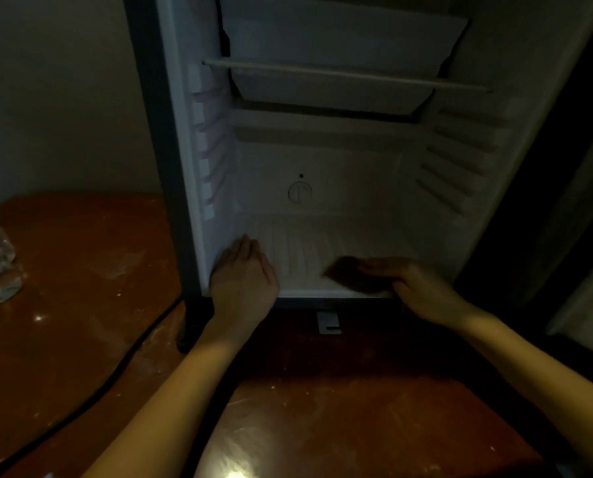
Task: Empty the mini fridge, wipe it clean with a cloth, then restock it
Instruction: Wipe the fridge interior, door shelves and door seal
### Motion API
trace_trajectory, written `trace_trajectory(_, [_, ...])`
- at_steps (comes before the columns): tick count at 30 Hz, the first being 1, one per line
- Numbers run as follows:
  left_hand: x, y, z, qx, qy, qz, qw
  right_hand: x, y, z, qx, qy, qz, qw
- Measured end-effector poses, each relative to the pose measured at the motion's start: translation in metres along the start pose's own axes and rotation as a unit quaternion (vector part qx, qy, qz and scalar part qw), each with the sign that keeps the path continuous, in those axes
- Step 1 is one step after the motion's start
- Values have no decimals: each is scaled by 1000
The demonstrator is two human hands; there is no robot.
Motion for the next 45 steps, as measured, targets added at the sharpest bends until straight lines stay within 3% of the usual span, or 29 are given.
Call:
trace_trajectory(3, [0, 1, 4, -3, -7, -7, 1000, -51, 35, 0, 31, 31, -105, 994])
trace_trajectory(8, [-3, -5, 0, -24, -1, -30, 999, -112, 68, -1, 11, 70, -185, 980])
trace_trajectory(16, [0, -2, 11, -69, -5, -51, 996, -24, 11, -5, -26, 51, -125, 991])
trace_trajectory(21, [9, -2, 15, -108, -10, -65, 992, 21, -15, 2, -8, -9, -85, 996])
trace_trajectory(23, [12, -4, 17, -115, -24, -34, 993, 30, -20, 7, -32, -26, -83, 996])
trace_trajectory(32, [21, 5, 28, -211, -132, 52, 967, 66, -42, 30, -16, 80, -4, 997])
trace_trajectory(34, [28, 16, 34, -147, -163, 99, 971, 71, -50, 30, -22, 123, -1, 992])
trace_trajectory(37, [52, 33, 45, 33, -178, 141, 973, 76, -64, 25, -27, 160, -7, 987])
trace_trajectory(39, [78, 55, 58, 245, -181, 153, 940, 75, -77, 21, -48, 190, 8, 981])
trace_trajectory(42, [118, 96, 82, 538, -236, 161, 793, 61, -94, 14, -102, 247, -7, 964])
trace_trajectory(44, [132, 111, 86, 624, -288, 164, 708, 45, -108, 9, -192, 288, -68, 936])
trace_trajectory(45, [134, 111, 85, 643, -301, 172, 683, 36, -115, 5, -256, 302, -98, 913])
Point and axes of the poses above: each hand's wrist, its own x-axis away from the middle knuckle, its own z-axis out of the back of the hand, y = z × x, the point moved 1 cm from there along -x, towards the middle knuckle, and after that the axes turned 13 degrees about z, right-handed, at the moved point
